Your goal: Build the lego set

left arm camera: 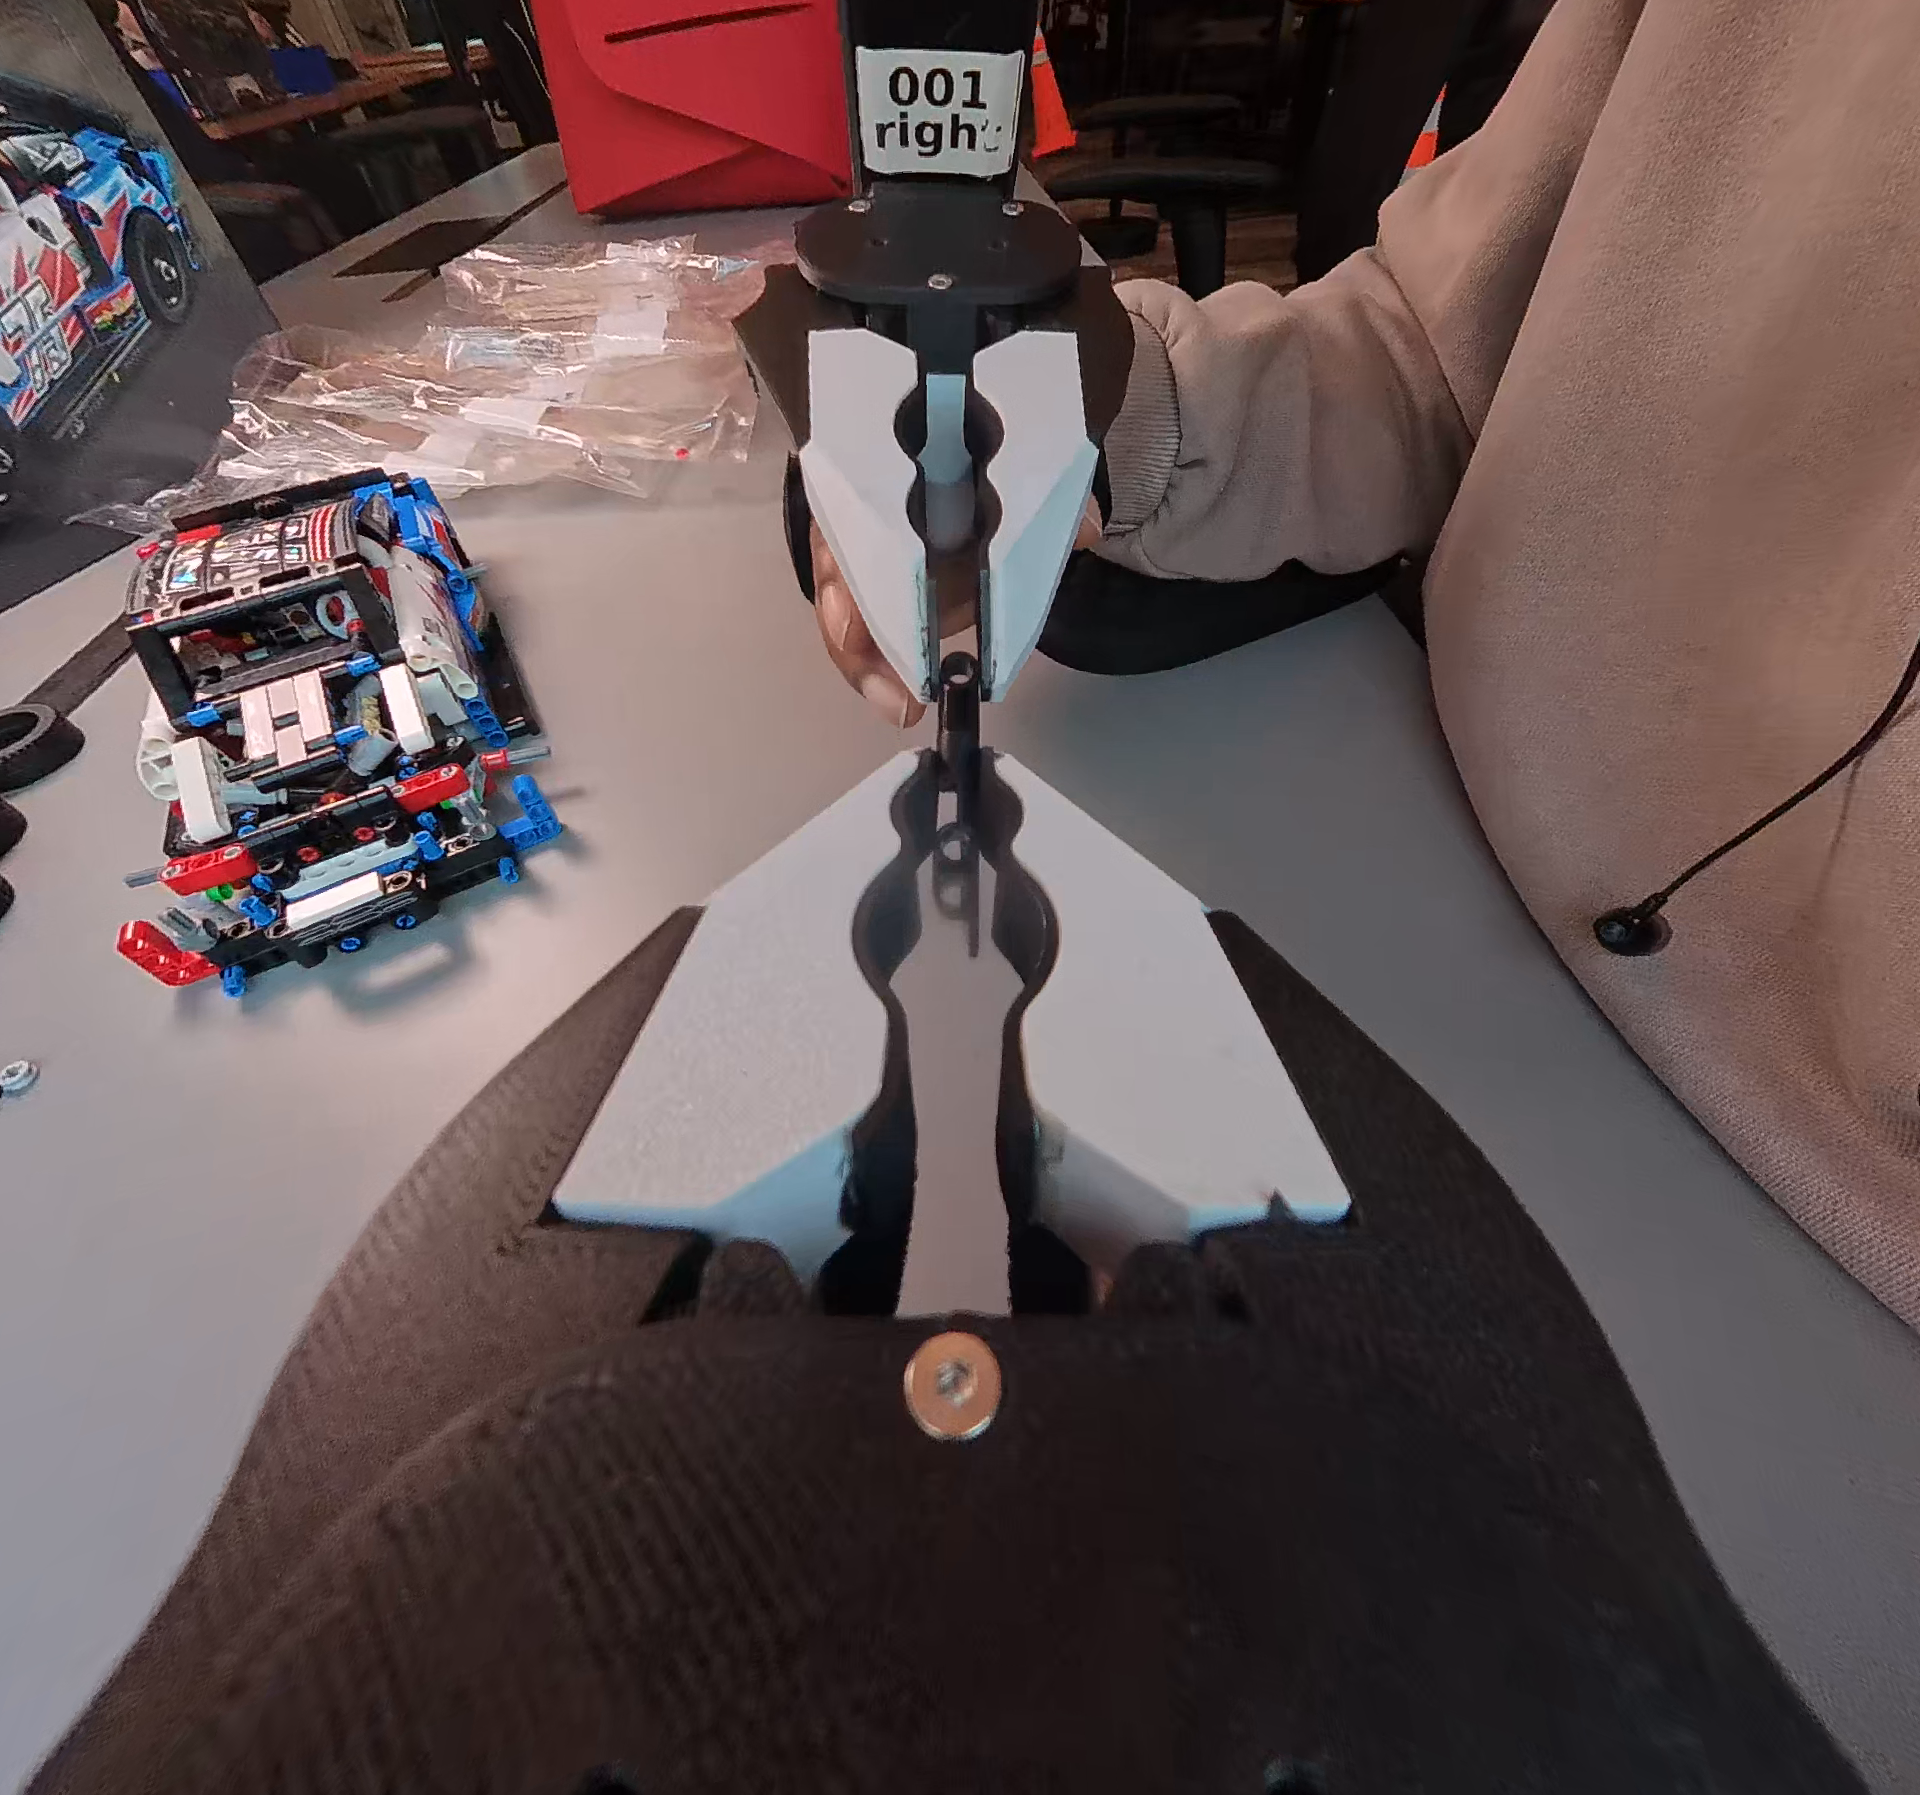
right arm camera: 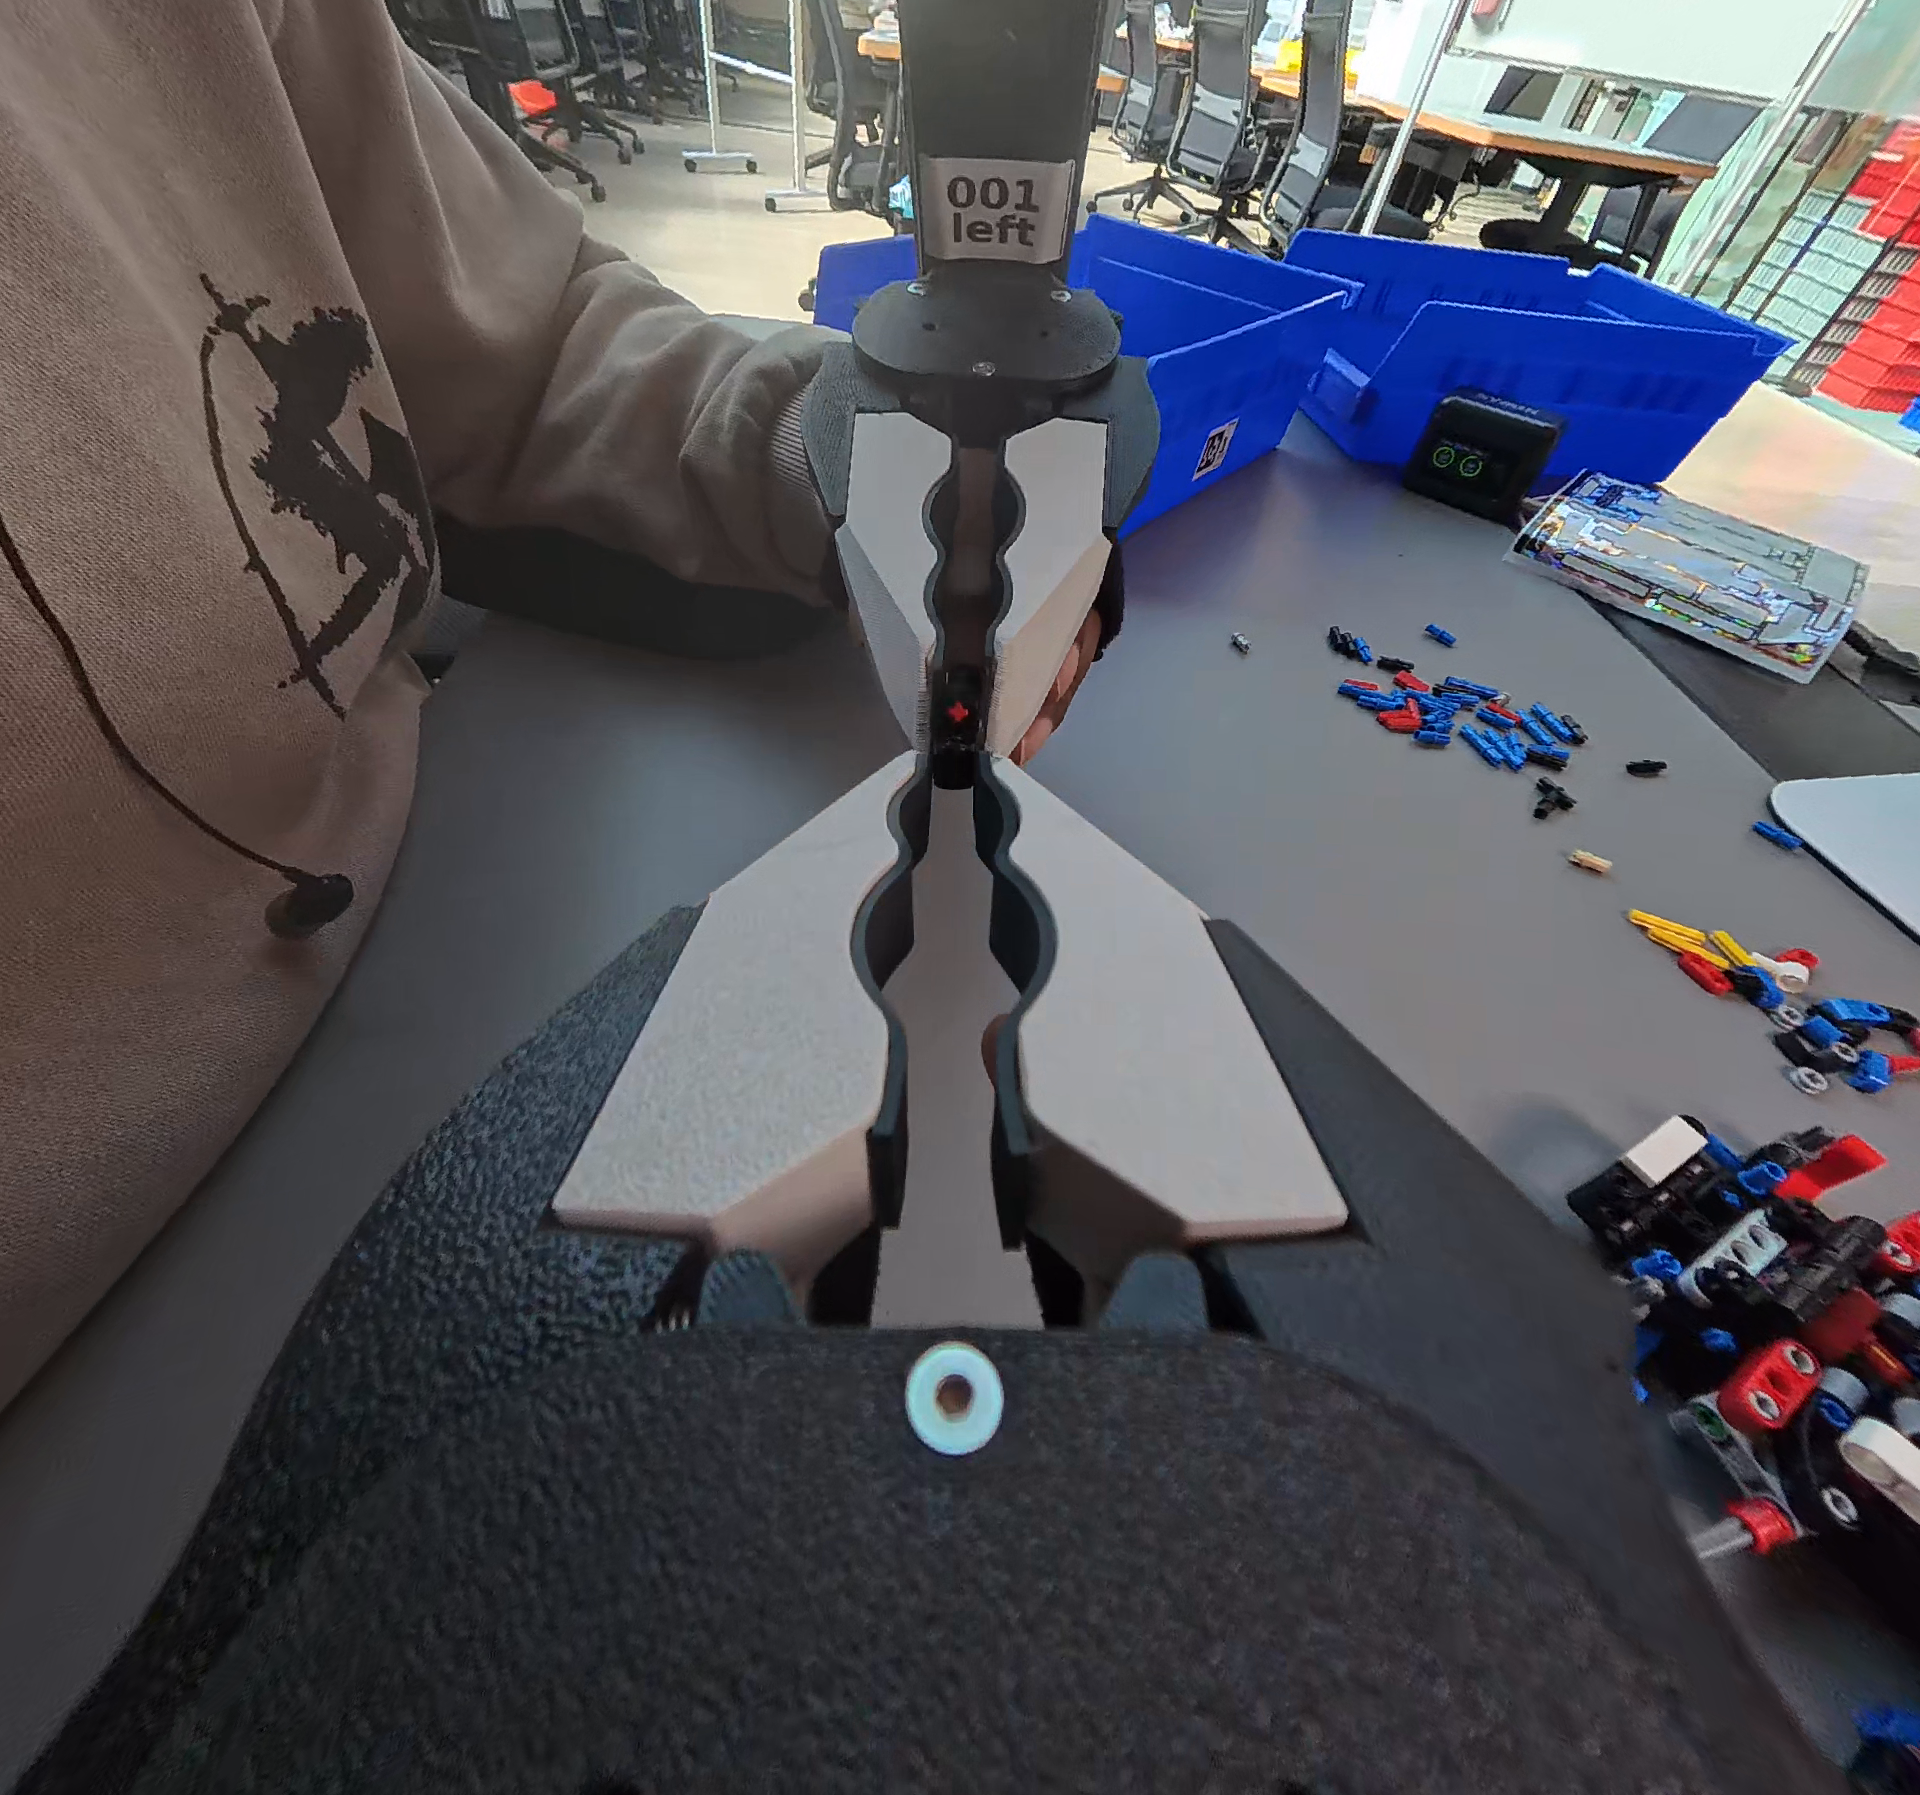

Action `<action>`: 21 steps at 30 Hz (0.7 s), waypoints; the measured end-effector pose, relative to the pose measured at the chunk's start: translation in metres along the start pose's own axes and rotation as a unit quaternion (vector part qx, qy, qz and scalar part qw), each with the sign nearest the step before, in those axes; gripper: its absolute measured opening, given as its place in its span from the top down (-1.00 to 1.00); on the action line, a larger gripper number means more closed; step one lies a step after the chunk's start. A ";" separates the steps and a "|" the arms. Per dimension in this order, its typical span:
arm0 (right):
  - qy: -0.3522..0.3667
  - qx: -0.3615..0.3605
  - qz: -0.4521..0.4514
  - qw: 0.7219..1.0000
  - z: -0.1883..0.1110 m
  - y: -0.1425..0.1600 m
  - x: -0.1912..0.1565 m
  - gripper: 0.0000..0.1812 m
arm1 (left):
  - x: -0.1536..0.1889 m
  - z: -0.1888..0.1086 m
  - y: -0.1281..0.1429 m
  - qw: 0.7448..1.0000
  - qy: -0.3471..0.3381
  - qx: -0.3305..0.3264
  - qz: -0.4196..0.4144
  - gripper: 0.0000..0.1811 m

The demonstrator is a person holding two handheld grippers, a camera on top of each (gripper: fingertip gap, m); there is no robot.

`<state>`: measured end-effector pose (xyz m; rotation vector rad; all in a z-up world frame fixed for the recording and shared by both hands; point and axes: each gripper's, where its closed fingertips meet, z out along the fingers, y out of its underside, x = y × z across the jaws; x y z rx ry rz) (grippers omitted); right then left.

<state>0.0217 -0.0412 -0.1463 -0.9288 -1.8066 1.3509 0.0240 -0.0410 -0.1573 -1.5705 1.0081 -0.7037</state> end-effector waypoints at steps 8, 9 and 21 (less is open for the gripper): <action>-0.003 -0.023 -0.005 1.000 0.000 0.007 -0.002 0.94 | 0.002 0.002 0.007 1.000 0.005 -0.021 0.001 0.94; -0.003 -0.032 -0.007 0.999 0.000 0.009 -0.003 0.94 | 0.002 0.003 0.009 1.000 0.005 -0.029 0.002 0.95; -0.009 -0.089 -0.003 0.996 0.004 0.033 -0.006 0.94 | 0.005 0.010 0.027 0.996 0.015 -0.078 -0.032 0.96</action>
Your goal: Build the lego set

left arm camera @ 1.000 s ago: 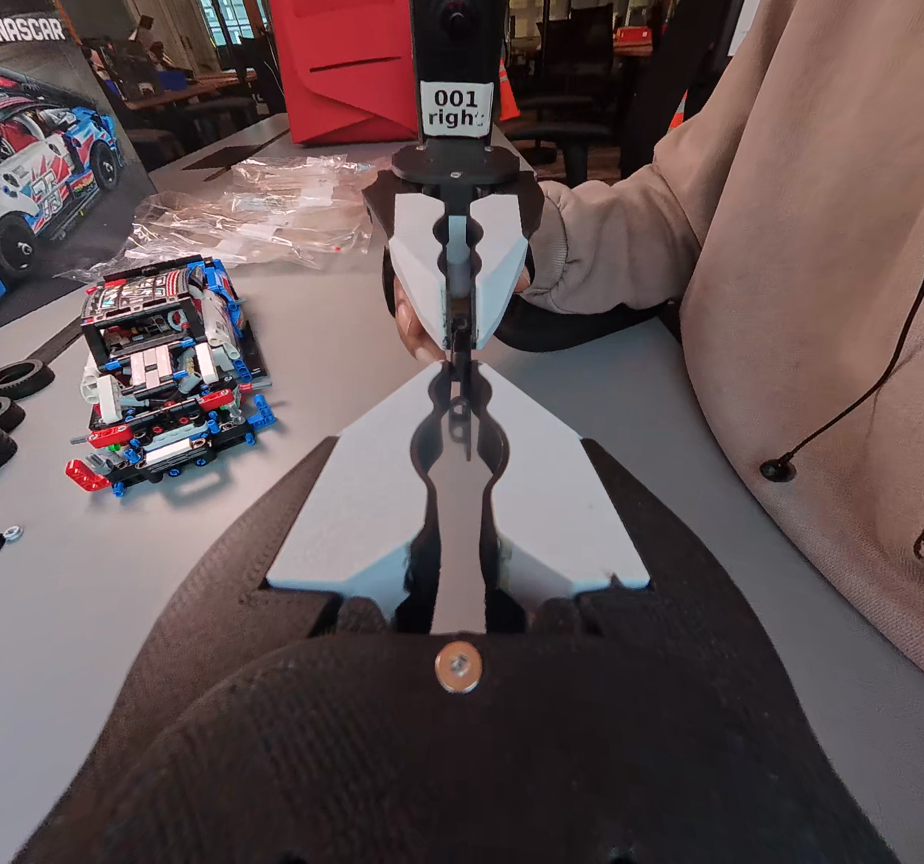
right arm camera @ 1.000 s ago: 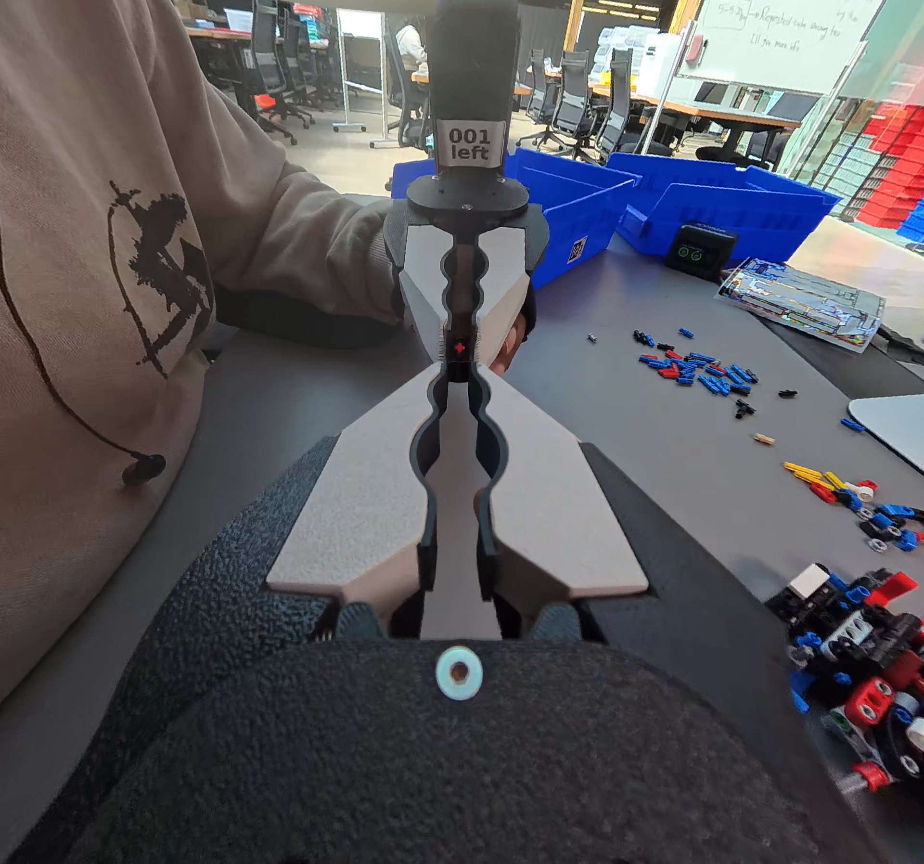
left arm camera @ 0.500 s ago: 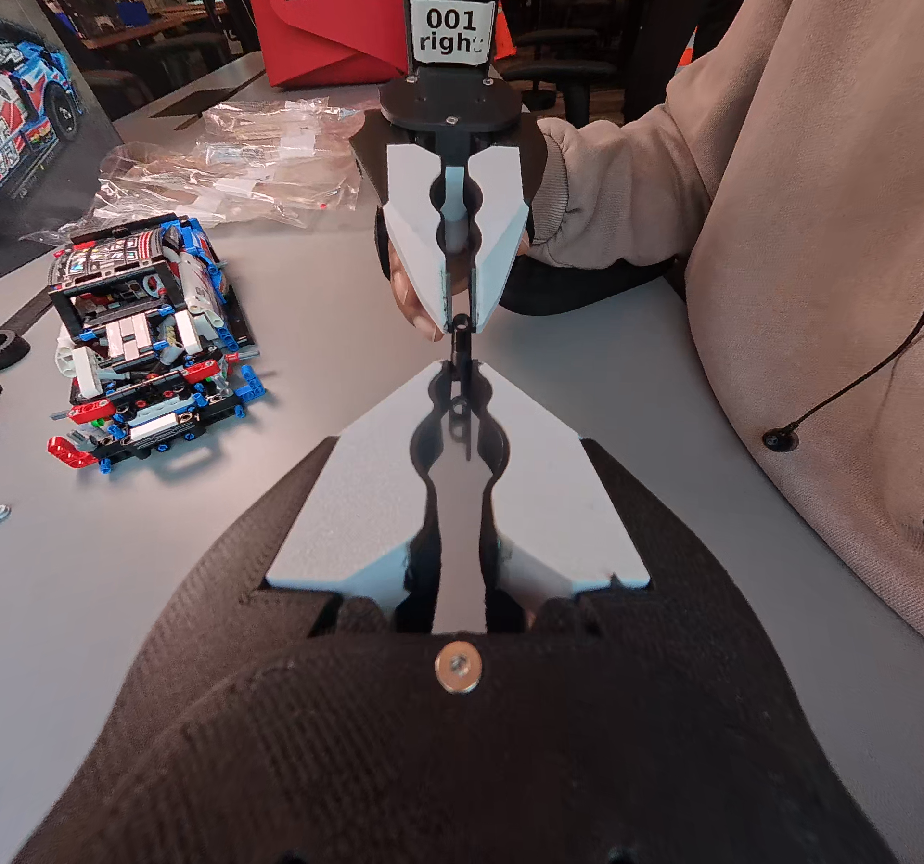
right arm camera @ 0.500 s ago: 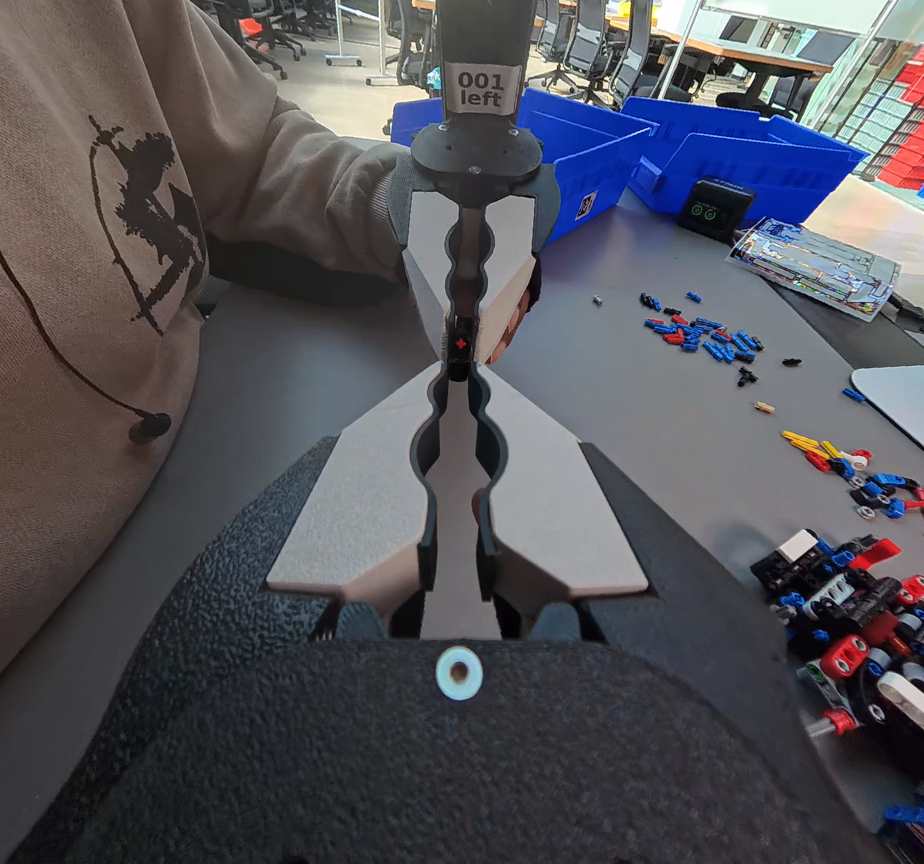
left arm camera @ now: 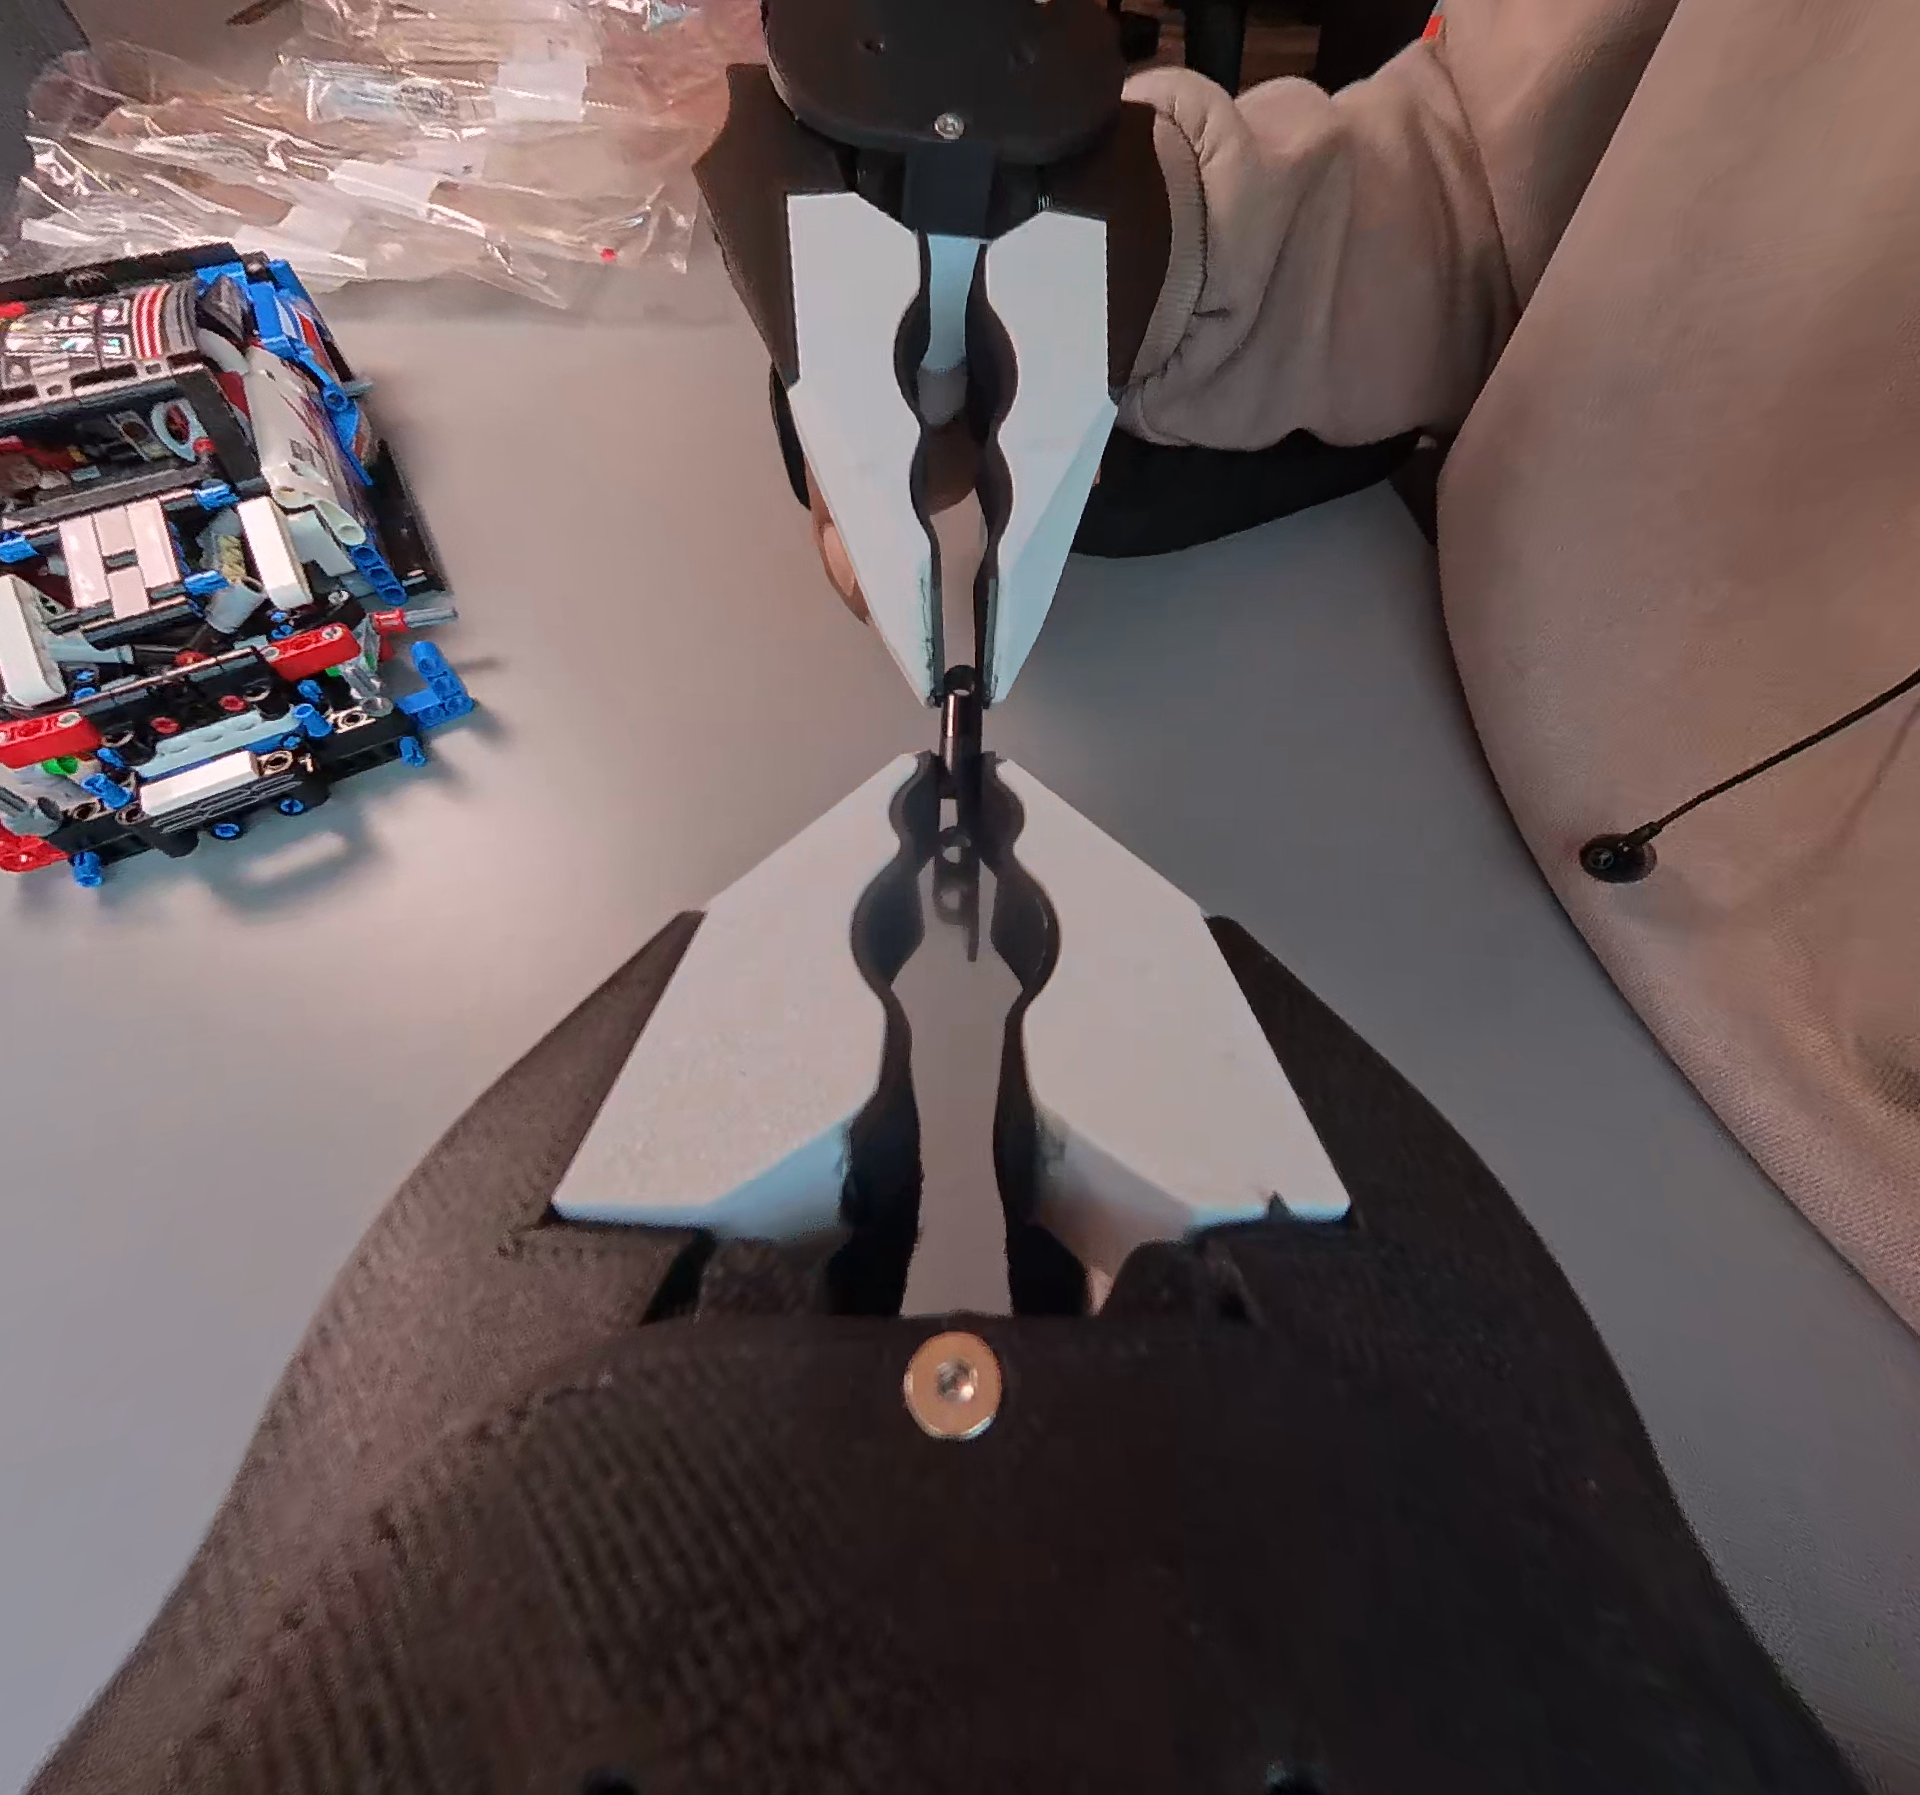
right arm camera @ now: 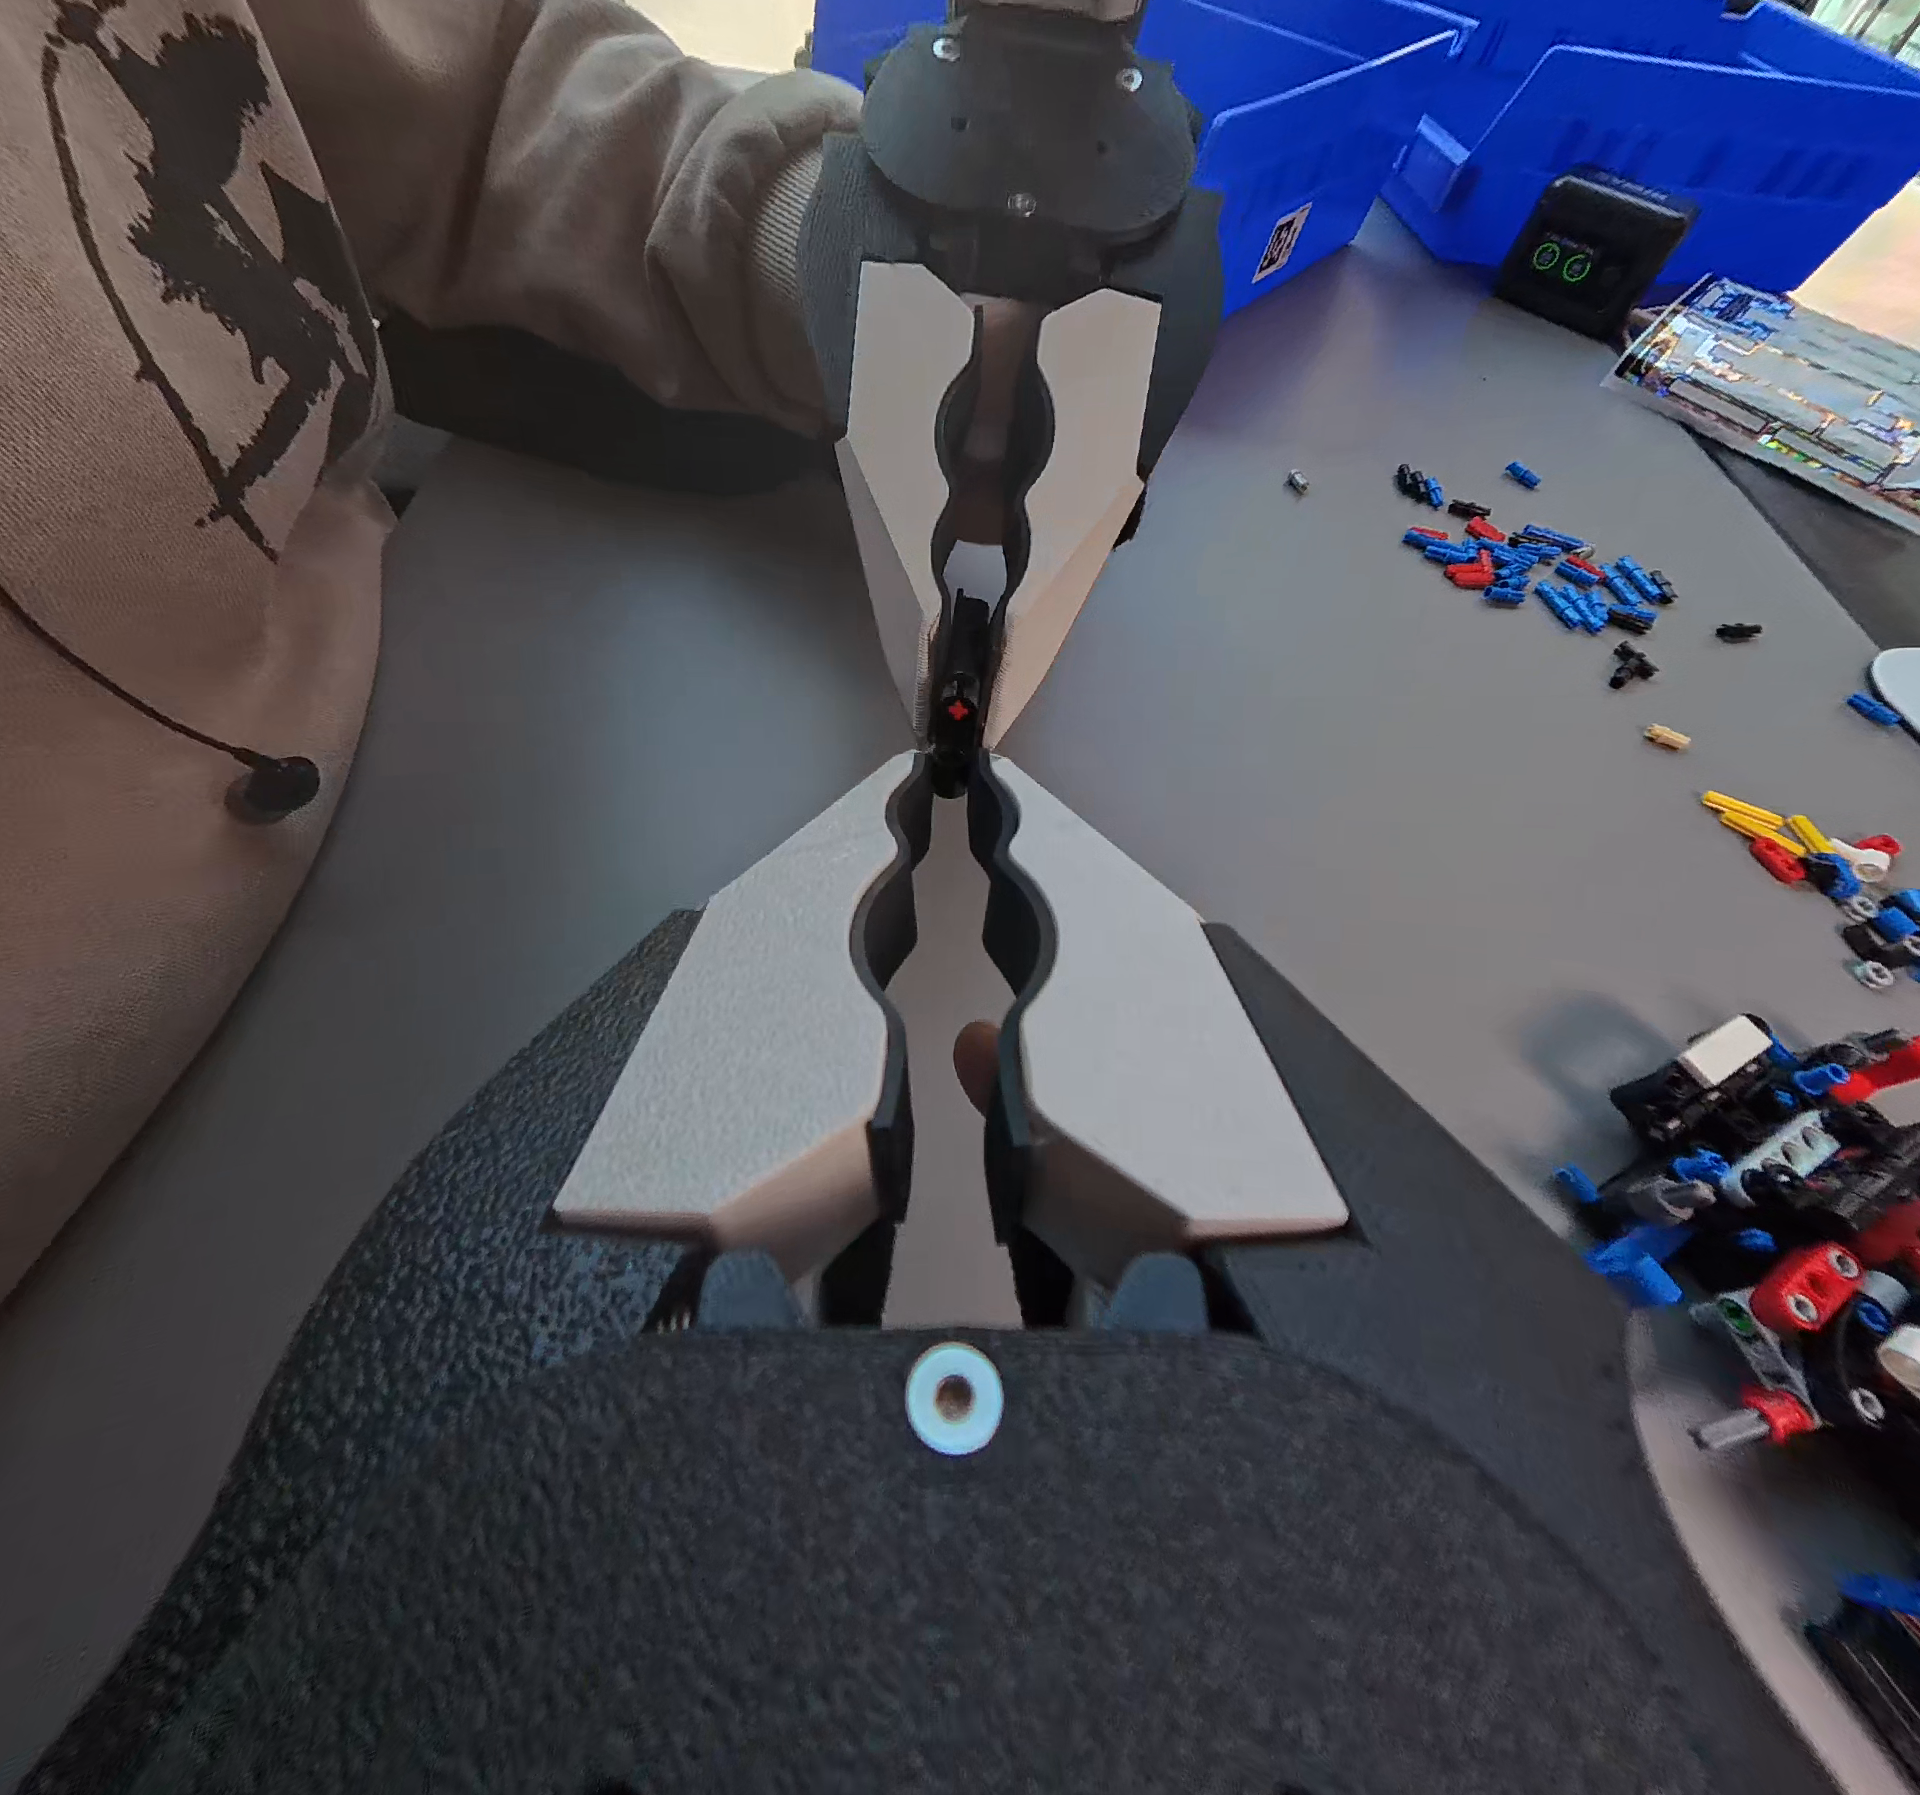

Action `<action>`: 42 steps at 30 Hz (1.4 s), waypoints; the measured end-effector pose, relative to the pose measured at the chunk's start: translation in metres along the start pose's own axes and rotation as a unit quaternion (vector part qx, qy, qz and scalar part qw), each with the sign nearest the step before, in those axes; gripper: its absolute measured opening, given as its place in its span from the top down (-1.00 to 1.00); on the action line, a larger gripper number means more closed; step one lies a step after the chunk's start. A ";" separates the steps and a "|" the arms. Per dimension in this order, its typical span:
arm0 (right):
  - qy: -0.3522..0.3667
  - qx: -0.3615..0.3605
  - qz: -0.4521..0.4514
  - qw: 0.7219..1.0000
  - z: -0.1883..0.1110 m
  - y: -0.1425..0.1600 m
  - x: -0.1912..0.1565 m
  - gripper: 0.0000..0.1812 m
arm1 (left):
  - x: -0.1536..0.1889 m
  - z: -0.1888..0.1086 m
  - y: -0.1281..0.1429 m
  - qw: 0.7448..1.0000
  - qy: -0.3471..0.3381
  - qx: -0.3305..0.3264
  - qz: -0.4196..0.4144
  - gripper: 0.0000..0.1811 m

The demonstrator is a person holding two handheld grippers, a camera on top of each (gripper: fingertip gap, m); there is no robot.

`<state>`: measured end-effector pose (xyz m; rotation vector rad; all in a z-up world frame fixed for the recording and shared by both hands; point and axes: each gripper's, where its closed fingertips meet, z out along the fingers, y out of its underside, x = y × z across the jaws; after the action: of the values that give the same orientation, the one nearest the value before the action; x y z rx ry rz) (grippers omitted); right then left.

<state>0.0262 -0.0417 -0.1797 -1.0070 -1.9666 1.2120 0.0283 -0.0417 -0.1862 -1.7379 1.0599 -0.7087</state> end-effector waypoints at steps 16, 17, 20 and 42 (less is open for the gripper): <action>0.003 0.010 0.010 1.000 0.006 0.003 0.001 0.95 | -0.001 0.000 0.004 1.000 0.002 0.005 -0.009 0.96; 0.002 0.005 0.008 1.000 0.007 0.004 0.000 0.95 | 0.000 0.001 0.005 1.000 0.003 0.002 -0.008 0.96; -0.003 -0.001 0.010 1.000 0.009 0.007 -0.002 0.95 | 0.001 0.003 0.008 1.000 0.006 -0.003 -0.008 0.96; 0.013 0.072 0.039 0.997 -0.006 -0.016 0.011 0.91 | -0.008 -0.007 -0.010 0.999 -0.017 0.035 -0.005 0.95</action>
<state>0.0206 -0.0350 -0.1614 -1.0286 -1.8066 1.3572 0.0220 -0.0358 -0.1739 -1.6909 0.9919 -0.7121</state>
